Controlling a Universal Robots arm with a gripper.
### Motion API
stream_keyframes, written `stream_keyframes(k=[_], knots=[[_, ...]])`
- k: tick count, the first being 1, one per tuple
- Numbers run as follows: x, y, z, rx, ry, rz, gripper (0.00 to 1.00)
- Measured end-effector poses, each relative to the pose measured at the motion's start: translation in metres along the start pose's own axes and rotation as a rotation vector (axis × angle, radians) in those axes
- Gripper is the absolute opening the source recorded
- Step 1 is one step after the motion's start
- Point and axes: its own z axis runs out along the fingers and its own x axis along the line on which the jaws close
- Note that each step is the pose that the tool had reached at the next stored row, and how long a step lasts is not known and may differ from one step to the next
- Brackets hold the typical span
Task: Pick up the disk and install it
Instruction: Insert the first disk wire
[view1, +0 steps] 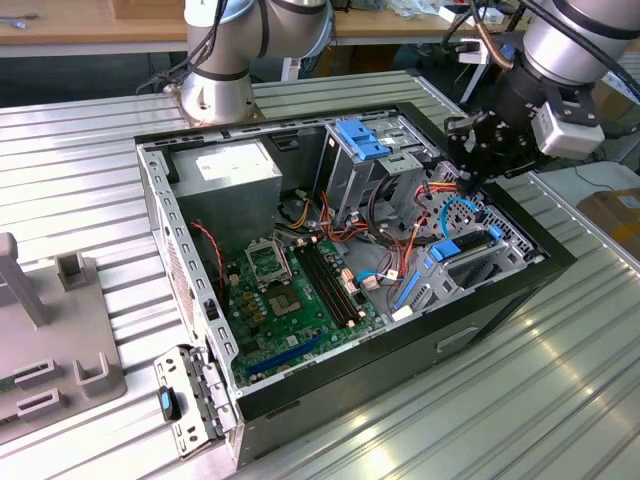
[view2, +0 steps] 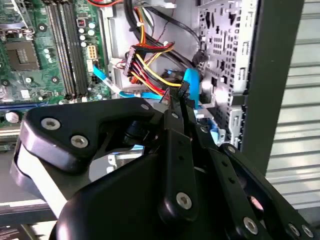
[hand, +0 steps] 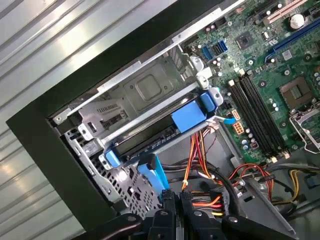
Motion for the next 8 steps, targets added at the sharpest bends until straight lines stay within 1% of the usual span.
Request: stream_keyframes(k=[1,5,8], knots=[[-0.0097,0.0060,-0.0013,-0.0021,0.0083,0.042,0.16],[-0.0097,0.0061,-0.0012,-0.0059,0.0183,0.094,0.16],[-0.0098,0.0057,-0.0013,-0.0083,0.0276,0.149,0.16]])
